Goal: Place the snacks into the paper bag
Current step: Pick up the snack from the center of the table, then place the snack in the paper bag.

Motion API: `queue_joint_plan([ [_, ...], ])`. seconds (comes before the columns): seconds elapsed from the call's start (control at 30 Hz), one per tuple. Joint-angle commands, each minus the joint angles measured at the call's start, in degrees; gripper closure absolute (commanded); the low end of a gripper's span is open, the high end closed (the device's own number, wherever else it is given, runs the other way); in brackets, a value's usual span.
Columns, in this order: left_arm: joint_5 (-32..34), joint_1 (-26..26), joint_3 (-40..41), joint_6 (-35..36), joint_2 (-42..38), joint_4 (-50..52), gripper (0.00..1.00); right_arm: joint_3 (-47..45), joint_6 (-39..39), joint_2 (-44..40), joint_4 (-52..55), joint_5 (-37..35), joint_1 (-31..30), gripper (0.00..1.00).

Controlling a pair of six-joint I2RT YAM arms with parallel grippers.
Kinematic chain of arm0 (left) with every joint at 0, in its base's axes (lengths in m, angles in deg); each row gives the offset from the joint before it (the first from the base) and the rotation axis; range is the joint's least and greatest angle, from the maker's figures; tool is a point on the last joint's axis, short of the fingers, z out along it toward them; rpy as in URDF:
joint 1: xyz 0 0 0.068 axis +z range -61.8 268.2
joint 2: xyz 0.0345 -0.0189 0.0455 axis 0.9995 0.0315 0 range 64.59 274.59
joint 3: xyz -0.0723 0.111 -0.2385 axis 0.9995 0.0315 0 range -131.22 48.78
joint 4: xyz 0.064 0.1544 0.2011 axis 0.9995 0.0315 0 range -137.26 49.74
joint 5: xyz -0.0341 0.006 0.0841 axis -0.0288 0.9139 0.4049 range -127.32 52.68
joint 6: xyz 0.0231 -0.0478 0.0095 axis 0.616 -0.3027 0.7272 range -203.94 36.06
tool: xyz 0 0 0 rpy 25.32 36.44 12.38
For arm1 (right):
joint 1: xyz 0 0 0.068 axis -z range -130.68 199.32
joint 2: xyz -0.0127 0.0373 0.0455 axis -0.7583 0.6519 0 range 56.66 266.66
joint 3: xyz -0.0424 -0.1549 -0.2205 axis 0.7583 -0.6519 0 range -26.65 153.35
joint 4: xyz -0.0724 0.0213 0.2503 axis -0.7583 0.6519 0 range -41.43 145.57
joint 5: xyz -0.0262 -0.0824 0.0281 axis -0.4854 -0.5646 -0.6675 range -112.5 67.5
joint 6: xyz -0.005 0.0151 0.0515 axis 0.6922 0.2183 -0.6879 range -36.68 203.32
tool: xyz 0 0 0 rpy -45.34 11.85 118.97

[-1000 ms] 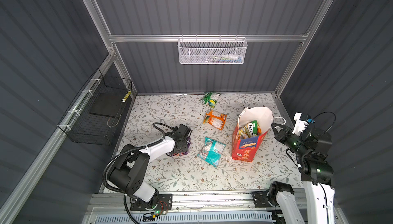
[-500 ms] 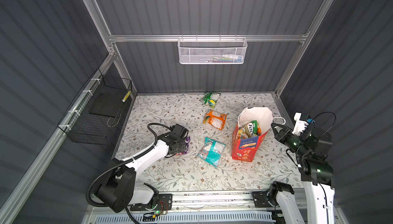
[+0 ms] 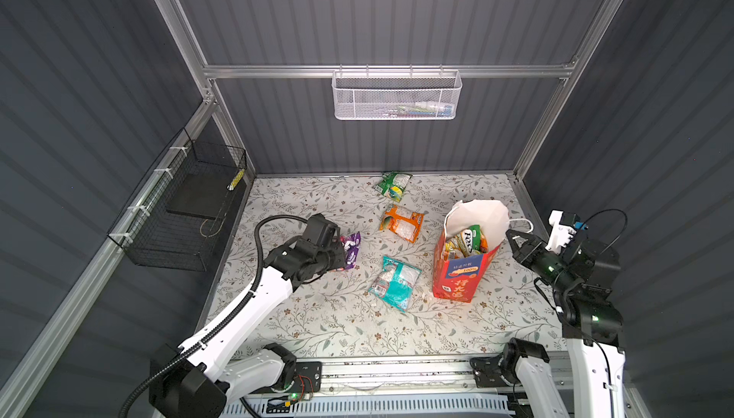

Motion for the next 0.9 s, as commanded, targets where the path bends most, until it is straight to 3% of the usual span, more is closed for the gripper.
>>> queue_joint_plan([
  [0.0,-3.4,-0.4,-6.2,2.0,-1.8,1.1,0.69,-0.2,-0.4,-0.5,0.0,1.0,0.1,0.90],
  [0.13,-3.7,-3.4,-14.0,2.8,0.2,1.2,0.69,-0.4,-0.3,-0.7,0.5,1.1,0.1,0.90],
  [0.27,0.2,-11.2,-25.0,4.5,5.8,1.7,0.69,-0.2,-0.4,-1.0,0.9,1.0,0.1,0.90],
  [0.57,3.0,-24.2,-49.2,9.8,21.7,1.1,0.70,0.0,-0.1,-0.9,2.4,0.9,0.1,0.90],
  [0.87,9.1,-34.8,-75.8,17.4,41.4,8.1,0.71,0.8,-0.1,-1.0,3.0,1.1,0.1,0.90],
])
